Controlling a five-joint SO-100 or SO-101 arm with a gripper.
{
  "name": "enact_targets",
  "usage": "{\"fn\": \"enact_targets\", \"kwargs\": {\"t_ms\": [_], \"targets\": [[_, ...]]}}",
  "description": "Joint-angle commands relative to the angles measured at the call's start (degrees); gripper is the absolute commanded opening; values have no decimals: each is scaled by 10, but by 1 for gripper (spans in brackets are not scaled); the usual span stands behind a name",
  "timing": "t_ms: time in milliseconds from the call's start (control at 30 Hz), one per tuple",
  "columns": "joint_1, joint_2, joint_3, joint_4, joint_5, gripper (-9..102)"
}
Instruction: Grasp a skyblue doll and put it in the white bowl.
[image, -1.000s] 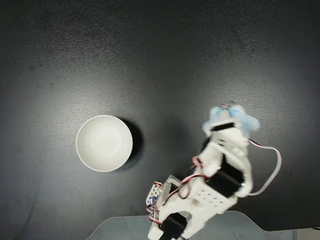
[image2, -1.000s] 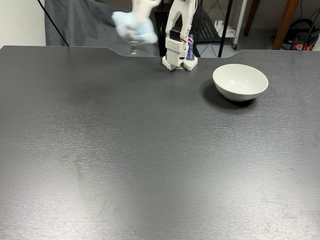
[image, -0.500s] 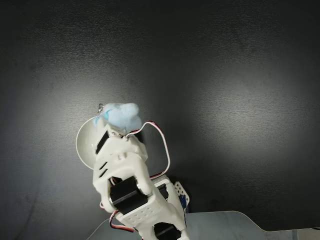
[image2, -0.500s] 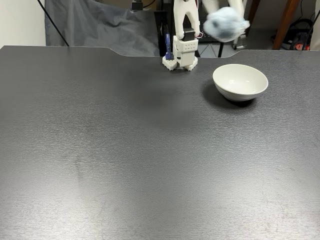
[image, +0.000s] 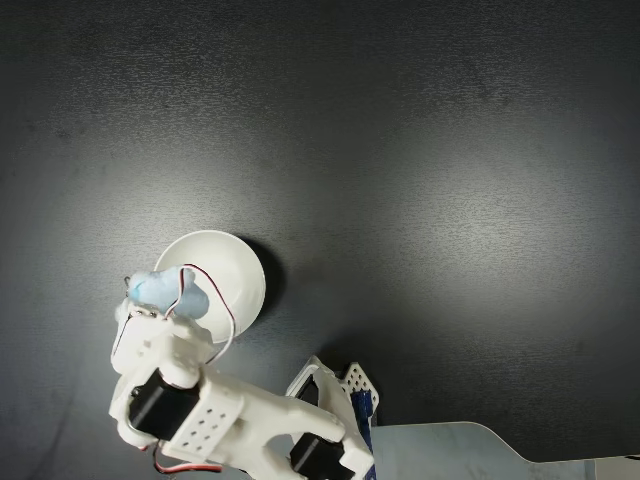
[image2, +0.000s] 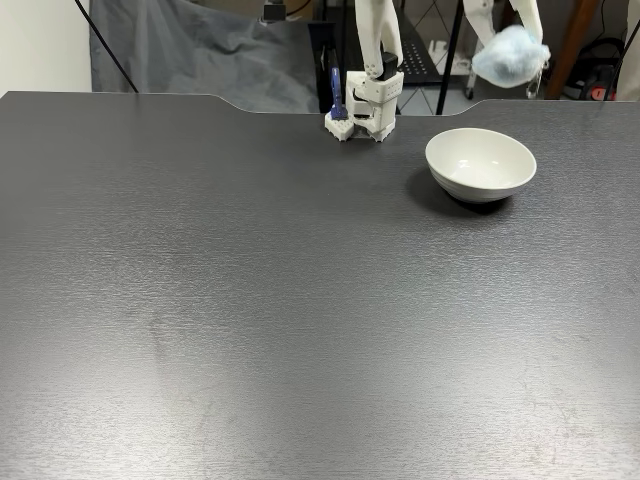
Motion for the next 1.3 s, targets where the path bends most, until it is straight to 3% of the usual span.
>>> {"fn": "enact_targets", "kwargs": {"t_ms": [0, 567, 967, 1100, 1267], "targets": [[-11, -28, -4, 21, 9, -1], [-4, -99, 216, -153, 9, -1], [25, -98, 255, -190, 11, 0], [33, -98, 261, -183, 4, 9], [36, -98, 262, -181, 2, 30]]}}
